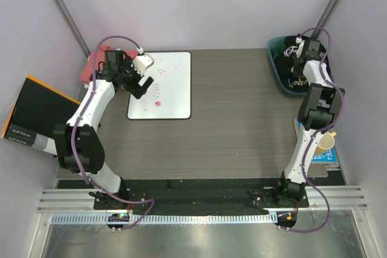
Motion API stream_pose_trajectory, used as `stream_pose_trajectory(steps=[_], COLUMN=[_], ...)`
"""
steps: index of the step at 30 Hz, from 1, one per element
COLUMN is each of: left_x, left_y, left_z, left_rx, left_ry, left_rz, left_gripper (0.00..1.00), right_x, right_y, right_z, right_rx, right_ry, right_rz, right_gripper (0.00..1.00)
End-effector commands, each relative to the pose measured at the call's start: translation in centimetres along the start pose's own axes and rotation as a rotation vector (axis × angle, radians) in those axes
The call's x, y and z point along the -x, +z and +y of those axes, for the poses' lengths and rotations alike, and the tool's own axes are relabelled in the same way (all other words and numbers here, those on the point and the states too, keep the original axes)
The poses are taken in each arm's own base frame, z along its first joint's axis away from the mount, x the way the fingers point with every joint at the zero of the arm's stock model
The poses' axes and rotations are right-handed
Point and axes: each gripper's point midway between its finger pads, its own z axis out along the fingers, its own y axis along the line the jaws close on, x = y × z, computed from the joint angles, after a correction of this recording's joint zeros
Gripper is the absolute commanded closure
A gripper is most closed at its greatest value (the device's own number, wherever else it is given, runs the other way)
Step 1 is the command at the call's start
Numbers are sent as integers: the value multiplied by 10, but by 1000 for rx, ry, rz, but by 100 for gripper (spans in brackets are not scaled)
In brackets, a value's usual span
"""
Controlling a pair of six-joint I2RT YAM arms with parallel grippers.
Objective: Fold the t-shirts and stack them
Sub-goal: Grab crumpled tshirt from bin with the right arm, then move the tshirt to the center of the board
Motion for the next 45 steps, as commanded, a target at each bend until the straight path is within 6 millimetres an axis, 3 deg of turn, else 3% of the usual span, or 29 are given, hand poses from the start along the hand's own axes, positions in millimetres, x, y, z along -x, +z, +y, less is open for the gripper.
stream_pose_trajectory(steps=[1, 2, 3, 7, 9, 14, 19, 21, 22, 24, 25, 26, 28, 29, 30, 31, 32, 34, 35, 36, 38, 41, 42, 43, 44, 45], left_x=[21, 21, 19, 20, 22, 34, 38, 40, 40, 43, 41, 43, 45, 46, 49, 48, 49, 53, 54, 56, 59, 65, 66, 68, 69, 69], left_y=[-27, -28, -28, -28, -27, -22, -15, -11, -9, -6, -1, 1, 9, 12, 15, 21, 24, 31, 32, 34, 36, 39, 40, 41, 42, 43], left_z=[9, 8, 5, -1, -2, -4, -9, -11, -11, -10, -11, -12, -10, -10, -8, -7, -8, -7, -7, -7, -8, -10, -11, -12, -13, -14], left_rx=[50, 50, 40, 24, 18, 13, 4, 2, 2, 4, -2, -5, -2, -1, 7, 8, 11, 19, 21, 23, 24, 24, 24, 25, 25, 23], left_ry=[68, 67, 62, 66, 59, 42, 56, 67, 70, 79, 75, 79, 85, 88, 93, 94, 99, 103, 104, 109, 117, 123, 126, 129, 133, 133], left_rz=[-38, -38, -37, -51, -58, -108, -132, -139, -143, -155, -150, -155, -164, -166, -178, -174, -174, -182, -185, -190, -195, -207, -208, -212, -213, -212], left_gripper=[0, 0, 0, 1, 7, 18, 21, 21, 21, 21, 21, 21, 21, 21, 22, 22, 23, 23, 24, 24, 24, 23, 20, 12, 9, 7], right_x=[-10, -8, -7, 13, 28, 93, 171, 192, 209, 226, 240, 248, 264, 272, 276, 283, 286, 289, 287, 287, 284, 271, 250, 236, 222, 192], right_y=[19, 20, 19, 9, -1, -48, -127, -154, -179, -208, -235, -253, -290, -323, -343, -366, -402, -437, -467, -476, -492, -466, -432, -410, -390, -353], right_z=[11, 10, 10, 4, 0, -12, -7, 0, 7, 17, 19, 42, 59, 72, 73, 87, 97, 100, 98, 97, 89, 86, 93, 97, 98, 105], right_rx=[54, 51, 51, 44, 38, 19, 32, 37, 42, 42, 34, 72, 86, 119, 128, 152, 193, 218, 239, 239, 204, 161, 169, 170, 154, 160], right_ry=[-3, 2, -2, -11, -16, 40, 19, -27, -48, -121, -147, -201, -282, -311, -324, -352, -373, -375, -380, -375, -374, -414, -448, -473, -519, -542], right_rz=[28, 26, 22, -26, -63, -226, -436, -504, -565, -633, -695, -741, -841, -914, -961, -1023, -1097, -1178, -1236, -1261, -1284, -1210, -1102, -1037, -976, -865], right_gripper=[87, 97, 99, 99, 99, 99, 99, 99, 99, 99, 99, 99, 99, 99, 99, 99, 99, 99, 99, 99, 99, 99, 92, 21, 3, 0])
